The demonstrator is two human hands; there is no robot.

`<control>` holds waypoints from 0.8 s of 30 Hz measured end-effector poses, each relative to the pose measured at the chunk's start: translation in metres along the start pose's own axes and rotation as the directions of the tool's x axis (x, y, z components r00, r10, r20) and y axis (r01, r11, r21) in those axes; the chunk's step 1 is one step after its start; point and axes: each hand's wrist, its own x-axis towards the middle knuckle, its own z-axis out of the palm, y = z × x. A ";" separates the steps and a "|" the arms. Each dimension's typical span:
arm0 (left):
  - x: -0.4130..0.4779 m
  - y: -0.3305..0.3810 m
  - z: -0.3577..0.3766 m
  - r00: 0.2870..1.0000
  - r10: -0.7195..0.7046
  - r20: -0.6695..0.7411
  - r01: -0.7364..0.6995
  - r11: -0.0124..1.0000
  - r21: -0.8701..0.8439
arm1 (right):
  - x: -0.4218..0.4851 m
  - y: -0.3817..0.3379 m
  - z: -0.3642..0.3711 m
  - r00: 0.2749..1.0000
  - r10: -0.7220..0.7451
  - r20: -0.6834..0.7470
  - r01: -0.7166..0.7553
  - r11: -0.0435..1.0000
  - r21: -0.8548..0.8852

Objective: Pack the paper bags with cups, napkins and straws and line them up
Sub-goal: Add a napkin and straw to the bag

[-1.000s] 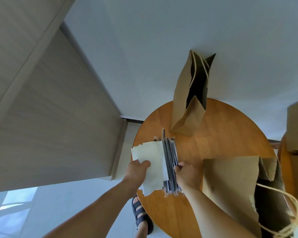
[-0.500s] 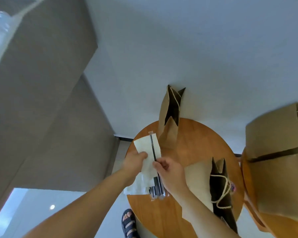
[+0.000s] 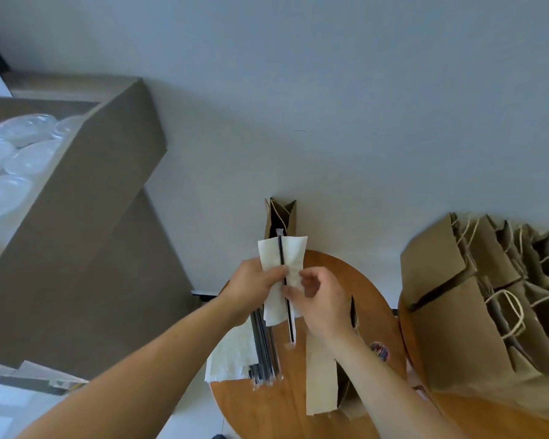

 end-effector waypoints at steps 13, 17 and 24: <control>-0.012 0.048 0.056 0.909 0.215 0.357 -0.240 0.970 0.027 | -0.010 -0.002 -0.092 0.998 -0.006 0.056 -0.003 0.988 0.156; -0.010 0.043 0.065 0.881 0.239 0.409 -0.256 0.967 -0.014 | -0.010 0.002 -0.104 1.000 -0.001 -0.002 0.001 0.993 0.118; 0.014 -0.027 0.066 0.960 -0.122 0.253 -0.027 0.857 0.515 | 0.017 0.018 -0.119 0.963 0.141 -0.230 -0.119 0.987 0.107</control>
